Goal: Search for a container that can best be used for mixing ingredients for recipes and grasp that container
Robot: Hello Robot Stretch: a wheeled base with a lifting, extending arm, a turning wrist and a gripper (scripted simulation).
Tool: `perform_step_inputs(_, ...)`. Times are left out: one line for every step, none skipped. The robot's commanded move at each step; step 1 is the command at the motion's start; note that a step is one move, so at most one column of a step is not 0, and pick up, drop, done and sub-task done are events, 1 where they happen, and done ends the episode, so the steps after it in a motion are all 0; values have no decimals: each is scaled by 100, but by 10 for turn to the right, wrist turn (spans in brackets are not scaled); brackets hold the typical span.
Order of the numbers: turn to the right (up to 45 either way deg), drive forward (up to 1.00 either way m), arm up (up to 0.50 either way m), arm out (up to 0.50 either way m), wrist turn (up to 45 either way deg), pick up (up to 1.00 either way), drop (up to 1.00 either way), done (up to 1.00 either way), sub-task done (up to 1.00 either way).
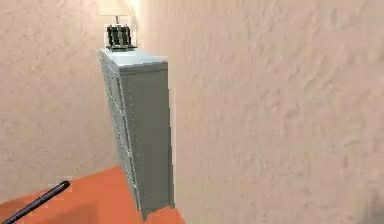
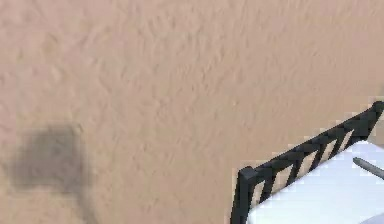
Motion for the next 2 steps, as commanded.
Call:
perform_step_inputs(-450,0,0,0,0,0,0,0,0)
perform_step_inputs(-450,0,0,0,0,0,0,0,0)
